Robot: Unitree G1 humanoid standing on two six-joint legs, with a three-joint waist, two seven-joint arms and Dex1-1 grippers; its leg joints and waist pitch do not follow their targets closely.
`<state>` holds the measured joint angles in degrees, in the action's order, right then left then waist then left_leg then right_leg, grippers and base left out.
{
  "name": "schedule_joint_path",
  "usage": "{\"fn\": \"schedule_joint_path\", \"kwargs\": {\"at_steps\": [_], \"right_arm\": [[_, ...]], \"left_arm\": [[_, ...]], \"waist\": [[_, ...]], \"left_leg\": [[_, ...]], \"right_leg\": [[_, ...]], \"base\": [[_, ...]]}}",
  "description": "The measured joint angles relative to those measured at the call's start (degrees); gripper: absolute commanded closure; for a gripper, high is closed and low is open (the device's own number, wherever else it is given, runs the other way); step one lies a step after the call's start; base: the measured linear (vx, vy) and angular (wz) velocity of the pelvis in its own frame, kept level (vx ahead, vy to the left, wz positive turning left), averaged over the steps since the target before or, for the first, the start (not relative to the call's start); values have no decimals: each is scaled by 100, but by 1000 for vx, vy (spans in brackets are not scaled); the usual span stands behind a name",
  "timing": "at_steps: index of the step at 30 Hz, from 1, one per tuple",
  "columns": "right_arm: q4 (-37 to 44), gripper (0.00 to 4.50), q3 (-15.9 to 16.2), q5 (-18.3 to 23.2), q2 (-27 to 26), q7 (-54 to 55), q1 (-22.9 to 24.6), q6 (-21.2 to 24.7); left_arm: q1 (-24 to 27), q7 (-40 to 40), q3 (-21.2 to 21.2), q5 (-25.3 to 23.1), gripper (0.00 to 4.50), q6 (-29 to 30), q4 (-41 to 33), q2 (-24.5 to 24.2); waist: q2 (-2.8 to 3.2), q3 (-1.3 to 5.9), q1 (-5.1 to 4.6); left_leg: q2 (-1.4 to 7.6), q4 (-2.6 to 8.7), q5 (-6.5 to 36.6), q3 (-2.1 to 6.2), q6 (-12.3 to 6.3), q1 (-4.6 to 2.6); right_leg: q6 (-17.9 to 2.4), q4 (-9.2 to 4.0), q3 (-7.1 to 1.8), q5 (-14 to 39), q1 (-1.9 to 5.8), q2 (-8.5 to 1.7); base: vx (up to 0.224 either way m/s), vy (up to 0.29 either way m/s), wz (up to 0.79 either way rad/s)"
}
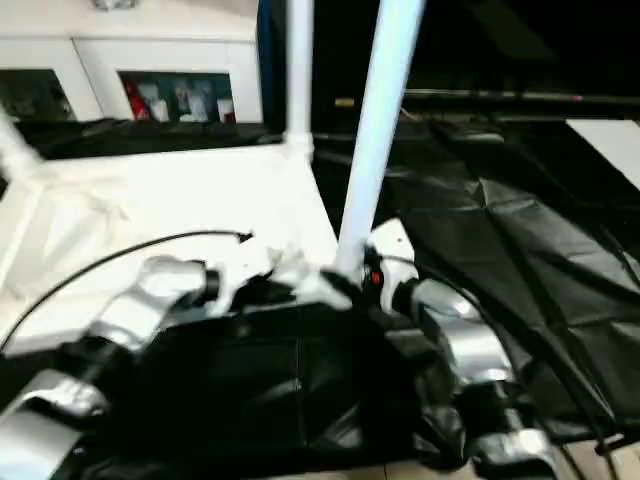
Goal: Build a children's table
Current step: Rotate leg to tighten
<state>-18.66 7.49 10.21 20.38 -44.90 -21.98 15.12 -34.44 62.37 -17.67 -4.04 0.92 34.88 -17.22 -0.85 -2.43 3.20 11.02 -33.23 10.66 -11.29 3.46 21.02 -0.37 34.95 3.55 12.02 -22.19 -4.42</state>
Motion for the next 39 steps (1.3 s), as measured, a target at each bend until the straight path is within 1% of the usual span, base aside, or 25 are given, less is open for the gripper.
{"fn": "schedule_joint_path", "kwargs": {"at_steps": [8,9,10,16,17,22,28,30,33,34,36,38,39], "right_arm": [[51,78,9,46,73,-216,1,58],[54,94,19,50,83,-281,1,67],[53,94,29,65,83,-338,1,90],[103,143,51,128,165,-509,11,235],[133,160,71,129,189,-535,20,238],[231,182,84,129,220,-566,72,274],[283,187,32,151,155,-472,122,364],[286,187,-41,160,42,-298,148,443],[192,187,-232,135,-284,345,154,498],[88,187,-404,120,-551,825,137,504],[-40,187,-563,106,-813,1414,64,519],[-356,188,-880,27,-1341,2463,-135,460],[-423,188,-938,15,-1423,2728,-189,438]], "left_arm": [[5,65,15,18,450,-7,-4,-39],[3,67,16,18,450,-11,0,-42],[0,75,24,18,450,-20,14,-48],[0,148,36,42,450,-90,45,-111],[0,175,36,44,450,-94,45,-116],[1,239,36,58,450,-109,46,-133],[6,229,36,58,450,-105,46,-129],[-1,153,42,49,450,-94,85,-83],[-109,-215,50,-43,450,-7,255,110],[-206,-504,58,-121,450,92,393,263],[-296,-836,60,-194,450,205,514,455],[-506,-1485,85,-352,450,426,816,832],[-547,-1638,85,-367,450,493,865,930]], "waist": [[-5,-3,-14],[-7,-3,-16],[-7,-3,-21],[-9,-5,-28],[-9,-5,-26],[-10,-5,-19],[-11,-4,-16],[-14,-1,-21],[-21,3,-34],[-22,4,-38],[-22,4,-53],[-27,7,-72],[-27,7,-73]], "left_leg": [[1,1,0,0,0,-1],[1,1,0,0,0,-1],[1,1,0,0,0,-2],[2,1,0,0,0,-3],[2,0,0,0,0,-2],[2,-4,-1,0,-1,-2],[2,-6,-1,0,-1,-3],[2,-10,-1,0,-1,-7],[2,-22,0,0,0,-16],[2,-28,0,0,0,-19],[-1,-33,0,0,0,-21],[-1,-36,0,0,0,-31],[-3,-35,0,0,0,-30]], "right_leg": [[0,1,0,1,-1,0],[0,2,0,1,-1,0],[0,2,0,1,-1,0],[-1,6,1,1,-1,1],[-1,6,1,1,-1,1],[-1,6,0,1,-1,1],[-2,7,0,1,0,1],[-2,9,-1,1,5,1],[-7,11,-2,-6,15,0],[-10,10,-3,-14,19,0],[-11,6,-6,-17,22,-3],[-11,6,-9,-18,29,-3],[-8,4,-9,-16,28,-5]], "base": [[0,0,0],[0,0,0],[0,0,0],[0,0,0],[0,0,0],[0,0,0],[0,0,0],[0,0,0],[0,0,0],[0,0,0],[0,0,0],[0,0,0],[0,0,0]]}}
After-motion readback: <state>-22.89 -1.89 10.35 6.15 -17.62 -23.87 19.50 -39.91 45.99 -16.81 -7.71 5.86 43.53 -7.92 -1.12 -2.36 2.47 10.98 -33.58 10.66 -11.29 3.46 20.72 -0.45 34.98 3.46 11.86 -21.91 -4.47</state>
